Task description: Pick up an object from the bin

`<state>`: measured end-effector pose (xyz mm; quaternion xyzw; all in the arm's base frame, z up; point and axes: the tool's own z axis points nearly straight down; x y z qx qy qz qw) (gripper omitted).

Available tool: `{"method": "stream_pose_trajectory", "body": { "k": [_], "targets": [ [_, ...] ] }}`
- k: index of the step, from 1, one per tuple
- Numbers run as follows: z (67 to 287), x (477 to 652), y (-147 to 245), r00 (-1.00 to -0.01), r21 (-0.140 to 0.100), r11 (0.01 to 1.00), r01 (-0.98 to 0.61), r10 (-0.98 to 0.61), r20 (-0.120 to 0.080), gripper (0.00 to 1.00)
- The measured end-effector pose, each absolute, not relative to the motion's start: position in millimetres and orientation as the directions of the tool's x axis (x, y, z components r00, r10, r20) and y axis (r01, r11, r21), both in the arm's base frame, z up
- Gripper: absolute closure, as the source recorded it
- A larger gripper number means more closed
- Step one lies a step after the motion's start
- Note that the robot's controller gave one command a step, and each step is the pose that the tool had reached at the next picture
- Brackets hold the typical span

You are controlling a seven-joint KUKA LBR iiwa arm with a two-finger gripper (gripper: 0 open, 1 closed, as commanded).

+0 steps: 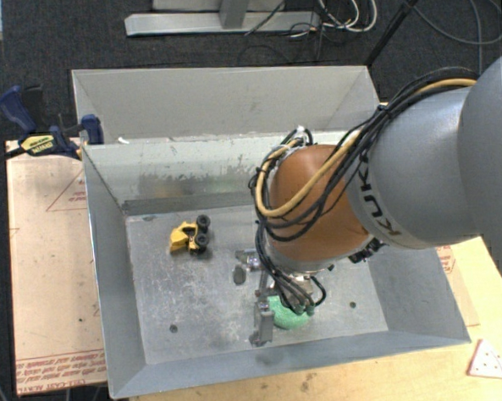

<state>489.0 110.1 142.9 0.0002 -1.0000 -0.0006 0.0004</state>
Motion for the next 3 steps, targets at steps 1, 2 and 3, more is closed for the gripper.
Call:
{"method": "stream_pose_trajectory", "body": {
  "k": [1, 2, 3],
  "targets": [
    [155, 523.0, 83, -0.995, 0.002, 0.995, -0.101, -0.101, 0.0, 0.0],
    [150, 527.4, 61, -0.995, 0.0, 0.996, -0.095, -0.095, -0.007, 0.0],
    [144, 508.8, 30, -0.988, 0.002, 0.988, -0.156, -0.156, 0.0, 0.0]
  ]
}}
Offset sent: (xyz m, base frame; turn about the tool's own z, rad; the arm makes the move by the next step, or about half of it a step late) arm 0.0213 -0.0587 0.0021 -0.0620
